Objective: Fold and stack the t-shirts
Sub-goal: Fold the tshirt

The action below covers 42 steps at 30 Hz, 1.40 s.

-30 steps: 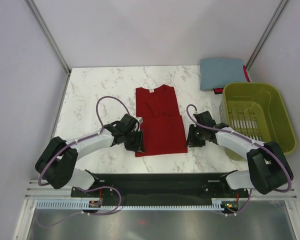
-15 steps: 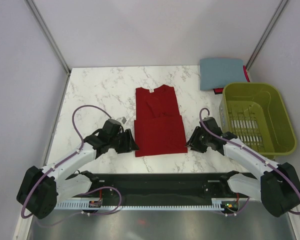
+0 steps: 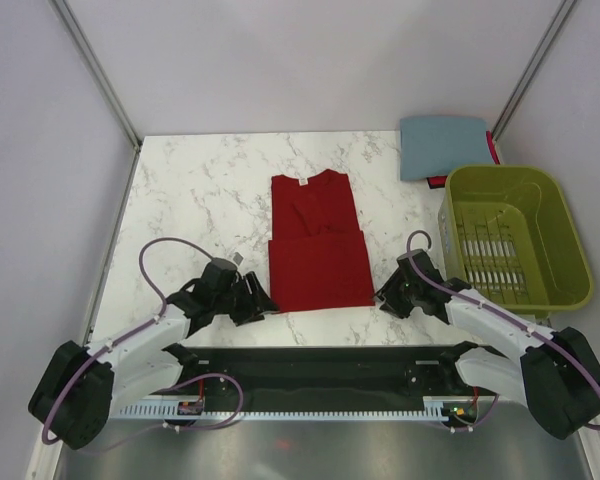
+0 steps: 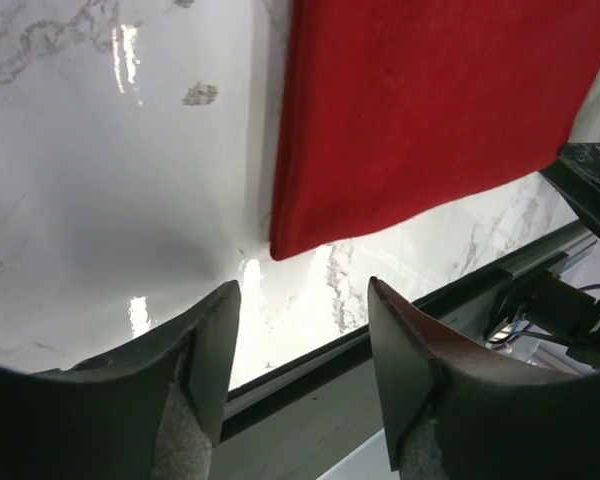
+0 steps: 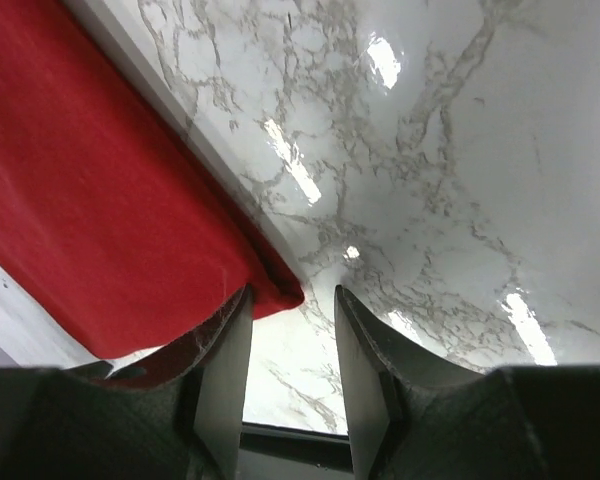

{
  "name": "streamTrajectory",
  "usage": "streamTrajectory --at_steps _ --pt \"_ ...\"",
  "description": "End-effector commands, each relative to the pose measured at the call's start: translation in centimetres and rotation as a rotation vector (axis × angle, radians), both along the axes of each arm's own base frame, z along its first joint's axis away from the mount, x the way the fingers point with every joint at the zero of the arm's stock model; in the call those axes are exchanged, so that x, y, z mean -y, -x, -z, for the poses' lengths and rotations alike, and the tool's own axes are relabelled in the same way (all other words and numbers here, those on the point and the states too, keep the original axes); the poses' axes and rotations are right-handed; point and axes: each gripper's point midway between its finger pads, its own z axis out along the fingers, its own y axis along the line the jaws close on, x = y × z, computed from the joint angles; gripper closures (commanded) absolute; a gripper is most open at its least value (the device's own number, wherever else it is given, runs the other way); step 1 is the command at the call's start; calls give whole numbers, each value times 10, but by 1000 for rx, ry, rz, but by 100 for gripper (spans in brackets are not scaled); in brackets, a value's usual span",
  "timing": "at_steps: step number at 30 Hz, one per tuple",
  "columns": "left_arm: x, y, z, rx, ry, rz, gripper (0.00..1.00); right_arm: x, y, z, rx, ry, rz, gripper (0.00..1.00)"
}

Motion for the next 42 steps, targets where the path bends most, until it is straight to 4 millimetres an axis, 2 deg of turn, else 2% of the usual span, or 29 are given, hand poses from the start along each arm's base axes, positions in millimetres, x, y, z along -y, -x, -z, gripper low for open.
streamTrajectory --at_steps 1,4,12,15,17,18,19,20,22,24,27,33,34,38,42 --pt "8 -5 9 -35 34 -23 41 -1 -7 0 25 -22 62 54" --pt "7 -7 17 -47 11 -24 43 -1 -7 1 24 -24 64 54" --pt "7 -12 20 -33 -10 -18 53 -6 -3 7 3 -26 46 55" --pt "5 -12 22 -29 -19 -11 63 -1 0 9 4 -10 54 57" --pt "5 -13 21 -19 -25 -8 74 1 1 11 7 -7 54 61" --pt "5 -14 21 -12 -29 -1 77 1 1 10 10 -11 56 67" --pt "5 -15 20 -8 -28 2 84 2 1 10 16 -6 57 71" --pt "6 -16 17 -1 -28 5 88 3 -3 9 36 6 57 81" --pt "6 -17 17 7 -39 15 98 2 -5 7 51 7 45 91" --pt "6 -20 14 22 -53 33 98 3 -6 7 61 19 28 100" --pt "5 -23 7 42 -79 39 98 6 -6 3 83 33 17 100" --pt "5 -15 -11 84 -86 50 98 4 -5 -14 141 17 -32 100" --pt "4 -8 -11 70 -97 65 98 3 -4 -17 153 21 -57 100" --pt "8 1 -29 94 -107 89 98 10 4 -31 186 46 -99 100" --pt "14 9 -55 148 -91 90 98 14 11 -49 227 43 -120 100"
